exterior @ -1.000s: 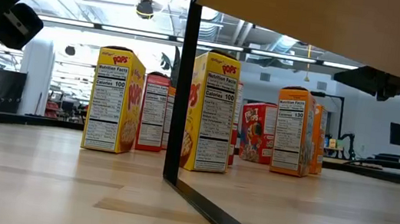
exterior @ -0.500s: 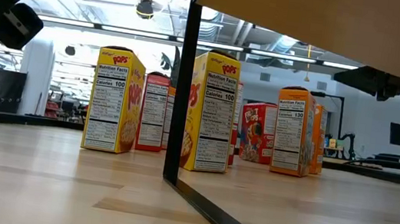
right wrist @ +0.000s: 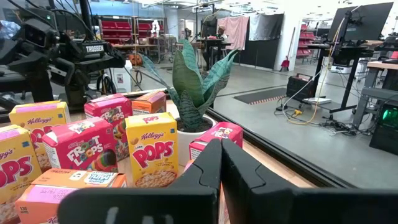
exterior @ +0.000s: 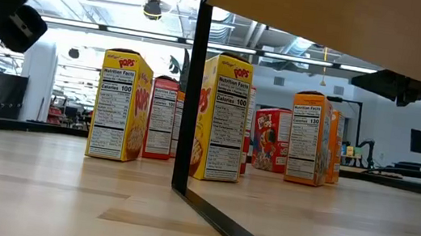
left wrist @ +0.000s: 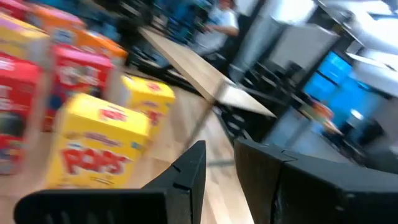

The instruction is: Stack cereal on shelf

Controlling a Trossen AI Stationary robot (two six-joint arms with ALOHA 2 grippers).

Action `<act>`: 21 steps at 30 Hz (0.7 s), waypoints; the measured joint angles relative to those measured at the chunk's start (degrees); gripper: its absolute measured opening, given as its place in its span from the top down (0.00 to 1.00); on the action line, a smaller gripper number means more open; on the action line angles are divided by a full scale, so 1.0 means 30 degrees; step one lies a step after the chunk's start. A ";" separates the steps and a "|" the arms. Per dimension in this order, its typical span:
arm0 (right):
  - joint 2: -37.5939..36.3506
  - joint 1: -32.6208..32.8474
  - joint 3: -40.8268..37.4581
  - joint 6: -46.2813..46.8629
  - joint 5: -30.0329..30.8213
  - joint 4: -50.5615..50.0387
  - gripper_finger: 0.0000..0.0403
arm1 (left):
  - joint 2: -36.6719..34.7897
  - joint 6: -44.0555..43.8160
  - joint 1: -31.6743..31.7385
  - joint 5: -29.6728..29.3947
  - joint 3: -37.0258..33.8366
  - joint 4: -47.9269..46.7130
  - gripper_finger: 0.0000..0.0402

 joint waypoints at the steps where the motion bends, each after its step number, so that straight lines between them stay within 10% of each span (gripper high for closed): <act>1: 0.0001 0.0000 0.0000 0.0000 -0.0004 0.0000 0.92 | 0.0000 -0.0078 0.0003 -0.0571 0.0000 0.0032 0.81; 21: 0.0002 0.0000 0.0000 0.0000 -0.0005 0.0000 0.93 | 0.0004 -0.2378 0.0000 -0.7715 0.0000 -0.0153 0.81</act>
